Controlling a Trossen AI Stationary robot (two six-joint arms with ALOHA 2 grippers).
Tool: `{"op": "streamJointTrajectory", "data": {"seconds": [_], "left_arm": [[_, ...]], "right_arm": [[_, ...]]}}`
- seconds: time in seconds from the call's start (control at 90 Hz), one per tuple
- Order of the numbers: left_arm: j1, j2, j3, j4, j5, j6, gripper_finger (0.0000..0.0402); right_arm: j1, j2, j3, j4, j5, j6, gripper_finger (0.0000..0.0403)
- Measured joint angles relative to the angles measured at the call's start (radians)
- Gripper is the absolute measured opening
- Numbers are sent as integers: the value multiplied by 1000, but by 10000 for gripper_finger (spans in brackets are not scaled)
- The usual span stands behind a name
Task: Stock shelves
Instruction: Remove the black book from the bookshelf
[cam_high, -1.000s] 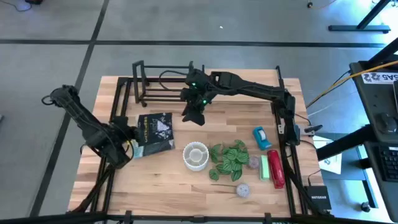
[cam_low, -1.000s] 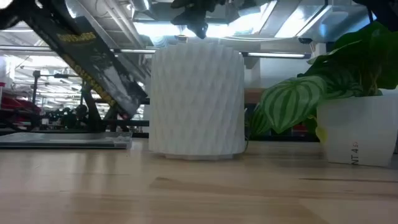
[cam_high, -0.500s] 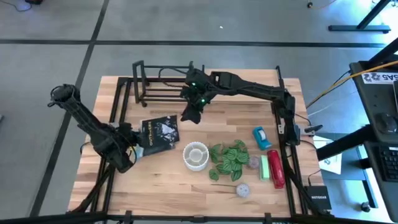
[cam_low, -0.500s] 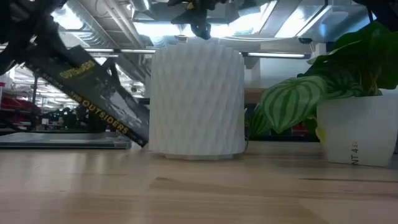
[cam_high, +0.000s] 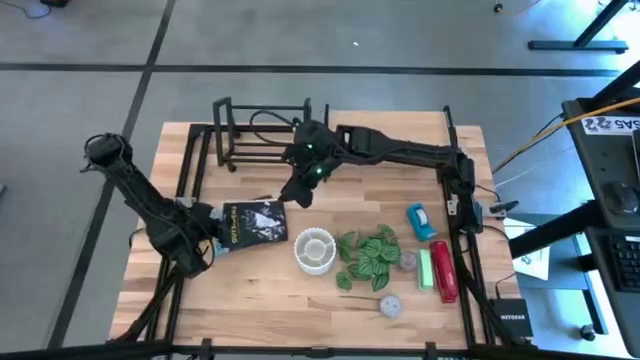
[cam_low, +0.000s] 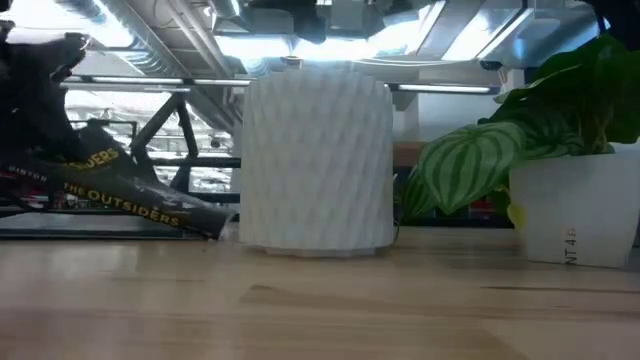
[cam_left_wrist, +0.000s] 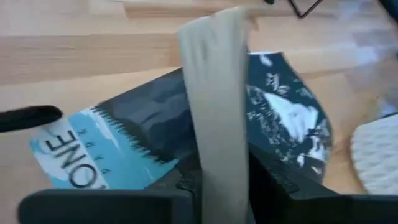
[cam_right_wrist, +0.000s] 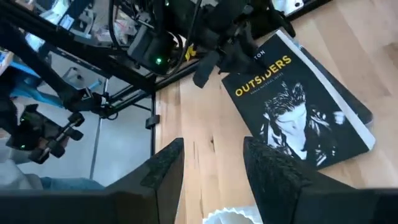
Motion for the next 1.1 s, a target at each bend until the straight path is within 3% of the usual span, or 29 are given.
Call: {"op": "streamJointTrajectory", "data": {"seconds": [0.211,0.389,0.756,1.1], "left_arm": [[0,0,-10,20,22,24,135],[-1,-18,-10,28,48,46,146],[-1,-117,-9,38,70,89,125],[23,-176,-11,80,170,225,94]], "right_arm": [[26,0,0,0,49,25,150],[38,0,0,-1,79,25,150],[37,27,0,-108,186,26,150],[37,87,0,-169,254,29,150]]}}
